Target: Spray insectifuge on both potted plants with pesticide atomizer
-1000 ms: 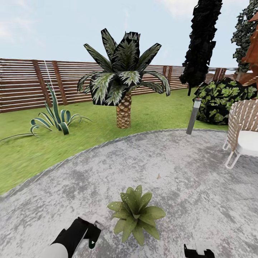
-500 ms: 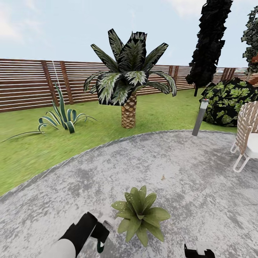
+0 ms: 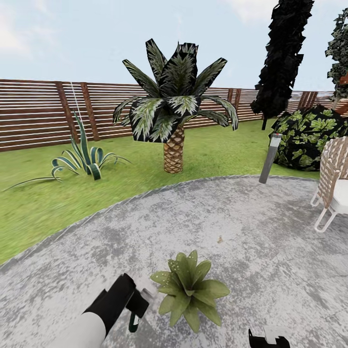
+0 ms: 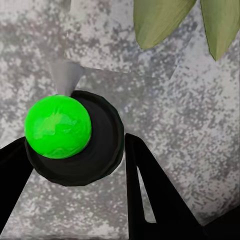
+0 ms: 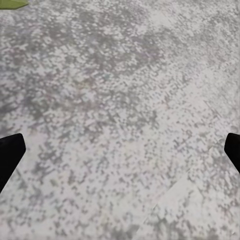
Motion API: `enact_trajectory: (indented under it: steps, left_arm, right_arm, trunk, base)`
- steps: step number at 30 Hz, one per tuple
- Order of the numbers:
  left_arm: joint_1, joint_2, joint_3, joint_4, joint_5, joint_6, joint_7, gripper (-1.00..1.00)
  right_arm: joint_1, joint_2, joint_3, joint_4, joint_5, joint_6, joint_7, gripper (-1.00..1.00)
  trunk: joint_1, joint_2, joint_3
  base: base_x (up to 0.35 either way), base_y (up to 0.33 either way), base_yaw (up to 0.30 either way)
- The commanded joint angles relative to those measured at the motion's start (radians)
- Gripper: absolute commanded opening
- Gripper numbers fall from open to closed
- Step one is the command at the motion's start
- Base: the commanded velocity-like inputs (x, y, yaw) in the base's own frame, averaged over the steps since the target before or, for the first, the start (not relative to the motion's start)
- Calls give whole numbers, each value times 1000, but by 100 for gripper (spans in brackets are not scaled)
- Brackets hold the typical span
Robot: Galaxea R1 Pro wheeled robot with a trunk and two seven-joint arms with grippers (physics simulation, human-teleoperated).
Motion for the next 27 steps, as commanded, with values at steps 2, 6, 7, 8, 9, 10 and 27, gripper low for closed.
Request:
enact_trajectory:
  steps: [2,6,7,8,9,10,27]
  left_arm:
    - [4,3,-3,1,-15,2,-7,-100]
    - [10,18,-1,17,-13,-10,-7,-100]
    - [16,24,-1,19,-13,-11,-7,-100]
    - [20,26,-1,19,-13,-11,-6,-100]
    - [24,28,-1,20,-13,-12,-6,-100]
    - [27,29,0,20,-13,-13,-6,-100]
    - [85,31,8,44,-11,-121,6,-100]
  right_arm:
    - [-1,0,-6,1,11,-5,-4,100]
    - [-1,-3,-6,0,11,-6,-4,100]
    - [-1,-5,-6,0,11,-6,-4,100]
    - [0,-6,-6,0,11,-6,-4,100]
    - [0,-9,-6,0,11,-6,-4,100]
    - [0,-10,-6,-1,11,-7,-4,100]
    - [0,-12,-7,-8,7,-8,-5,100]
  trunk:
    - [0,0,-1]
    - [0,0,-1]
    - [0,0,-1]
    - [0,0,-1]
    - [0,0,-1]
    - [0,0,-1]
    - [0,0,-1]
  base:
    - [0,0,0]
    - [0,0,0]
    - [0,0,0]
    - [0,0,0]
    - [0,0,0]
    - [0,0,0]
    - [0,0,0]
